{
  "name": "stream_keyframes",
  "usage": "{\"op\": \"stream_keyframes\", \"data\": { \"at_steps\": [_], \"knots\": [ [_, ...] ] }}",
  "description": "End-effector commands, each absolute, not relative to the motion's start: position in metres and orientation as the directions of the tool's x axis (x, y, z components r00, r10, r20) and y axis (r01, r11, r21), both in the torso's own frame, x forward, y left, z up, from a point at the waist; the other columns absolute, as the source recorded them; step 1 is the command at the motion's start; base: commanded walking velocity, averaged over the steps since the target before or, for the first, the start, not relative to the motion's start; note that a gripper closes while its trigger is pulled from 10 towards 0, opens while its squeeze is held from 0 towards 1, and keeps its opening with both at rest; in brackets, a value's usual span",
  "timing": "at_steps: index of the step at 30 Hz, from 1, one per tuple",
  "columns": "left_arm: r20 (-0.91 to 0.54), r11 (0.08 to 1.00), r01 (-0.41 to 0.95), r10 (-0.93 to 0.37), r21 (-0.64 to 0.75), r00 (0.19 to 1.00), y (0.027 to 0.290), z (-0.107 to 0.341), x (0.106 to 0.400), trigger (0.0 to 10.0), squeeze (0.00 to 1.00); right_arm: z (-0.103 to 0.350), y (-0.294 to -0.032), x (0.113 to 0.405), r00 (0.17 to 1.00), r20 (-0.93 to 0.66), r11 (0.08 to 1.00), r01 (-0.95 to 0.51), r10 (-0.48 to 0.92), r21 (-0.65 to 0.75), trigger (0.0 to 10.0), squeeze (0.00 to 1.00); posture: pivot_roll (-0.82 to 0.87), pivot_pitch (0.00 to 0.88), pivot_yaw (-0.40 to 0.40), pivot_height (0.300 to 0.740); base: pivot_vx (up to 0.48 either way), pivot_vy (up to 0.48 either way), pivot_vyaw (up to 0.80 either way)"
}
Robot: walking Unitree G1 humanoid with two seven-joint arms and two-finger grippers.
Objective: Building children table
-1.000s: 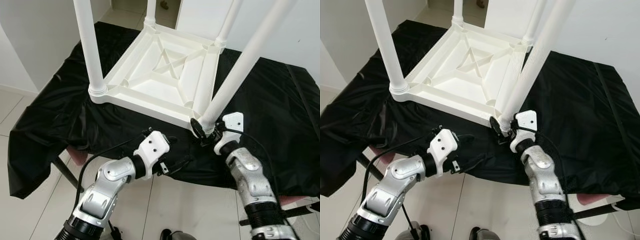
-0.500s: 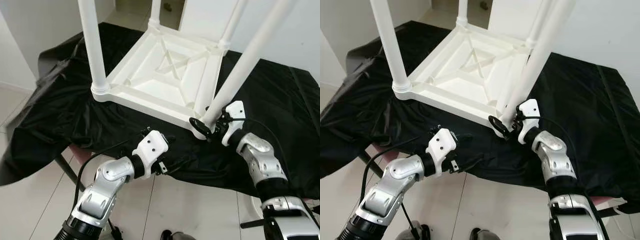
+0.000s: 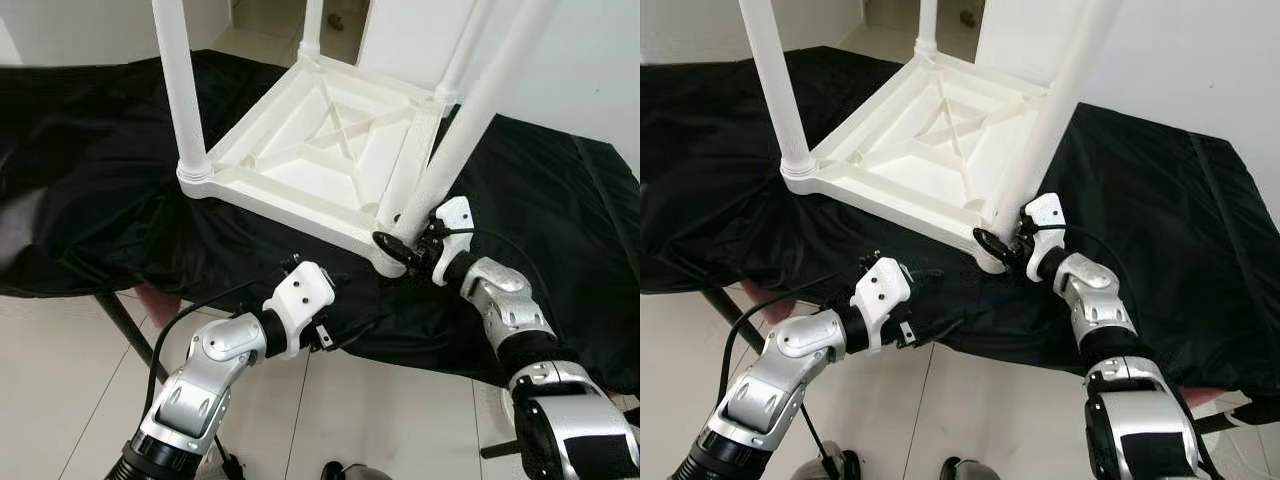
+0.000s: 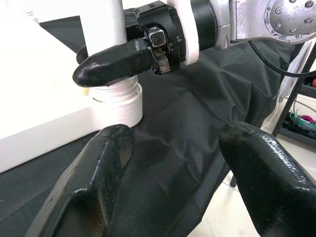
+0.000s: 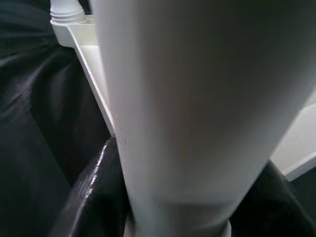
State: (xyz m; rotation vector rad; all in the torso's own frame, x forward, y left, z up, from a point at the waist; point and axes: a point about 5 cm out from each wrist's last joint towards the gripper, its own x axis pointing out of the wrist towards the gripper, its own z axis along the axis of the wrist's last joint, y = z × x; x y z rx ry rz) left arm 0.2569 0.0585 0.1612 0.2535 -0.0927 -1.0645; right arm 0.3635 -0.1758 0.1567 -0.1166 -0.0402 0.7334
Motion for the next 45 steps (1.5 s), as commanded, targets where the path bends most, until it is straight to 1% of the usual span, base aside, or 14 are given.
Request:
{"op": "stream_keyframes", "data": {
  "at_steps": [1, 7, 15, 18, 22, 25, 27, 28, 29, 35, 38, 39, 41, 45],
  "knots": [
    [-0.032, 0.499, 0.827, -0.851, 0.261, 0.524, 0.058, 0.164, 0.257, 10.0, 0.0, 0.153, -0.175, 0.363, 0.721, -0.034, 0.711, -0.69, 0.692, -0.136, 0.0, 0.0, 0.17, 0.122, -0.097, 0.74, 0.0, 0.0, 0.0],
    [-0.03, 0.501, 0.826, -0.851, 0.258, 0.525, 0.058, 0.164, 0.257, 10.0, 0.0, 0.151, -0.183, 0.362, 0.727, -0.054, 0.717, -0.684, 0.684, -0.135, 0.0, 0.0, 0.17, 0.123, -0.099, 0.74, 0.0, 0.0, 0.0],
    [-0.028, 0.495, 0.832, -0.855, 0.249, 0.517, 0.055, 0.163, 0.256, 10.0, 0.0, 0.145, -0.198, 0.359, 0.809, -0.057, 0.801, -0.587, 0.585, -0.115, 0.0, 0.0, 0.14, 0.126, -0.097, 0.74, 0.0, 0.0, 0.0],
    [-0.028, 0.495, 0.832, -0.855, 0.249, 0.517, 0.055, 0.163, 0.256, 10.0, 0.0, 0.145, -0.198, 0.359, 0.809, -0.057, 0.801, -0.587, 0.585, -0.115, 0.0, 0.0, 0.14, 0.126, -0.097, 0.74, 0.0, 0.0, 0.0],
    [-0.03, 0.476, 0.845, -0.867, 0.245, 0.497, 0.051, 0.162, 0.256, 10.0, 0.0, 0.138, -0.197, 0.35, 0.898, 0.006, 0.893, -0.437, 0.44, -0.108, 0.0, 0.0, 0.11, 0.127, -0.084, 0.74, 0.0, 0.0, 0.0],
    [-0.03, 0.472, 0.847, -0.869, 0.245, 0.494, 0.051, 0.162, 0.256, 10.0, 0.0, 0.137, -0.196, 0.348, 0.908, 0.019, 0.904, -0.414, 0.418, -0.106, 0.0, 0.0, 0.11, 0.127, -0.084, 0.74, 0.0, 0.0, 0.0],
    [-0.031, 0.464, 0.852, -0.874, 0.244, 0.485, 0.05, 0.162, 0.256, 10.0, 0.0, 0.135, -0.191, 0.343, 0.951, 0.043, 0.951, -0.303, 0.306, -0.064, 0.0, 0.0, 0.1, 0.129, -0.079, 0.74, 0.0, 0.0, 0.0],
    [-0.031, 0.464, 0.852, -0.874, 0.244, 0.485, 0.05, 0.162, 0.256, 10.0, 0.0, 0.135, -0.191, 0.343, 0.951, 0.043, 0.951, -0.303, 0.306, -0.064, 0.0, 0.0, 0.1, 0.129, -0.079, 0.74, 0.0, 0.0, 0.0],
    [-0.032, 0.461, 0.853, -0.875, 0.245, 0.482, 0.049, 0.162, 0.256, 10.0, 0.0, 0.133, -0.188, 0.34, 0.972, 0.049, 0.973, -0.226, 0.228, -0.045, 0.0, 0.0, 0.1, 0.13, -0.077, 0.74, 0.0, 0.0, 0.0],
    [-0.034, 0.459, 0.855, -0.876, 0.243, 0.481, 0.05, 0.162, 0.255, 10.0, 0.0, 0.129, -0.177, 0.334, 0.995, 0.051, 0.996, -0.081, 0.083, -0.028, 0.0, 0.0, 0.11, 0.131, -0.078, 0.74, 0.0, 0.0, 0.0],
    [-0.035, 0.459, 0.855, -0.876, 0.243, 0.48, 0.05, 0.162, 0.255, 10.0, 0.0, 0.127, -0.16, 0.334, 1.0, 0.029, 0.998, 0.01, -0.012, 0.054, 0.0, 0.0, 0.11, 0.131, -0.078, 0.74, 0.0, 0.0, 0.0],
    [-0.034, 0.461, 0.854, -0.875, 0.242, 0.482, 0.05, 0.162, 0.255, 10.0, 0.0, 0.132, -0.144, 0.336, 0.997, 0.045, 0.995, 0.062, -0.065, 0.079, 0.0, 0.0, 0.12, 0.131, -0.082, 0.74, 0.0, 0.0, 0.0],
    [-0.034, 0.461, 0.854, -0.875, 0.242, 0.482, 0.05, 0.162, 0.255, 10.0, 0.0, 0.132, -0.144, 0.336, 0.997, 0.045, 0.995, 0.062, -0.065, 0.079, 0.0, 0.0, 0.12, 0.131, -0.082, 0.74, 0.0, 0.0, 0.0],
    [-0.034, 0.464, 0.852, -0.874, 0.241, 0.485, 0.049, 0.161, 0.255, 10.0, 0.0, 0.143, -0.122, 0.339, 0.98, 0.075, 0.98, 0.177, -0.184, 0.095, 0.0, 0.0, 0.12, 0.13, -0.086, 0.74, 0.0, 0.0, 0.0]
  ]
}}
